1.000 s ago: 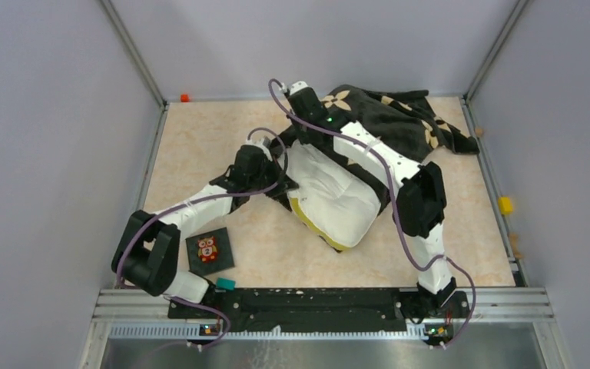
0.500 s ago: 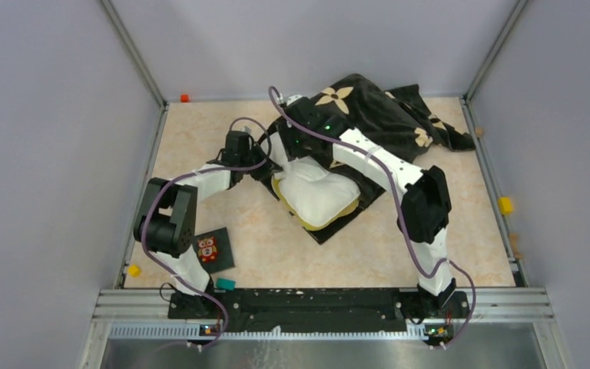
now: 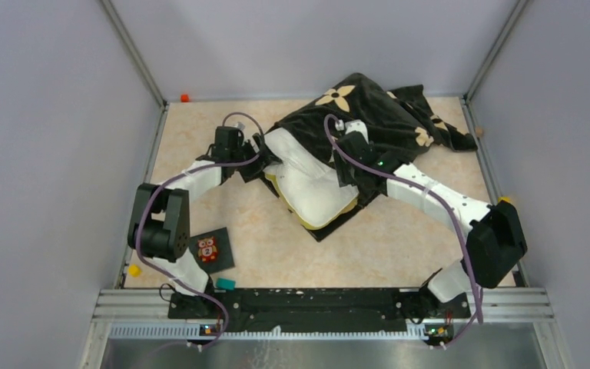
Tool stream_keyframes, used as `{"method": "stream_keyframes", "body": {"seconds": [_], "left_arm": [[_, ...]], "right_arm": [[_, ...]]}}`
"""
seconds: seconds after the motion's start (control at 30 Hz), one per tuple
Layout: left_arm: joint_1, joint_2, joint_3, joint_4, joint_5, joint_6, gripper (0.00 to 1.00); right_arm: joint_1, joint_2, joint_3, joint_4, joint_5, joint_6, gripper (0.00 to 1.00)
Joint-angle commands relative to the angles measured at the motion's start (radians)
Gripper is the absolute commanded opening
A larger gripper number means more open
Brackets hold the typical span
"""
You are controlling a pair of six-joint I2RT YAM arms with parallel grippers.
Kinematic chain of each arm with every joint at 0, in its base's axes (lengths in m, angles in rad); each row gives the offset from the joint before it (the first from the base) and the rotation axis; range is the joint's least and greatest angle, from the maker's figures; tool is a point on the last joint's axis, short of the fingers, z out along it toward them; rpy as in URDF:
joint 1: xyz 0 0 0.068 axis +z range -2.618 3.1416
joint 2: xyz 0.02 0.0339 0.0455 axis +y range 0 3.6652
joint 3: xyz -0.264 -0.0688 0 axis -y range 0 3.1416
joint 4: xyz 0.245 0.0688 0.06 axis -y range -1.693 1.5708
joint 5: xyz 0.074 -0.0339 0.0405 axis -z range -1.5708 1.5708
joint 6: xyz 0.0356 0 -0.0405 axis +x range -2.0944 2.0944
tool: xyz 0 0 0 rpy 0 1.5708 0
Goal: Put the pillow into the pillowcase
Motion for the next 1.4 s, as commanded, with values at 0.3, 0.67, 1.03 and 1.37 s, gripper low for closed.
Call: {"method": "stream_keyframes", "body": {"seconds": [0.3,0.67,1.03,1.37], "left_arm": [[-0.159,-0.203,-0.141,-0.068,0.029,0.060,0.99],[-0.226,0.001,-0.066,0.042,-0.028,-0.056,0.39],[-0.290,-0.102,0.012,0.022,-0.127,-0.126,0.00],[-0.265,-0.219,0.027,-0.025,-0.133,-0.131,0.00]], "right_arm": [[-0.047,0.118,-0.077,0.188,0.105,-0.039,0.59],[-0.045,0.154,0.011,0.104,0.173,-0.028,0.07],[0.264,0.177,0.276,-0.113,-0.082,0.036,0.00],[0.189,0.132,0.267,-0.102,-0.192,0.012,0.14]]}}
